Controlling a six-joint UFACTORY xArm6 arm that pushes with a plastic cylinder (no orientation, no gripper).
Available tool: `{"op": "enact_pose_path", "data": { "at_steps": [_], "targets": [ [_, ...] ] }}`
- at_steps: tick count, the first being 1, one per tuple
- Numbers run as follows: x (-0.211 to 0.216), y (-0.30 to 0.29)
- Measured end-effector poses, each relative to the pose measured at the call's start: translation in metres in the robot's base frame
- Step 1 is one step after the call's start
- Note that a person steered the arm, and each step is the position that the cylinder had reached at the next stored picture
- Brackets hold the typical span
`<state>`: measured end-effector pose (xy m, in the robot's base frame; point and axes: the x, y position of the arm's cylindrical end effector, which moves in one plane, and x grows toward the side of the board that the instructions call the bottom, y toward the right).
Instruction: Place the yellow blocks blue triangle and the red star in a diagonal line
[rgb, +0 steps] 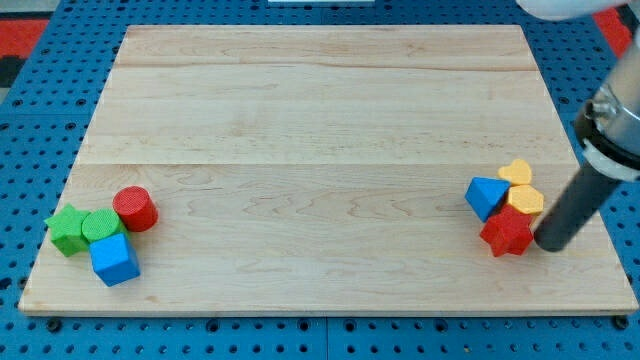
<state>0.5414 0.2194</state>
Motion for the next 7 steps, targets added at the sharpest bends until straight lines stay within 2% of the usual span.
{"op": "enact_pose_path", "data": {
  "at_steps": [2, 3, 4, 5, 7],
  "targets": [
    [-0.088, -0.029],
    [-0.112, -0.029],
    [-0.119, -0.026],
    [-0.097, -0.024],
    [-0.081, -0.007]
  ]
}}
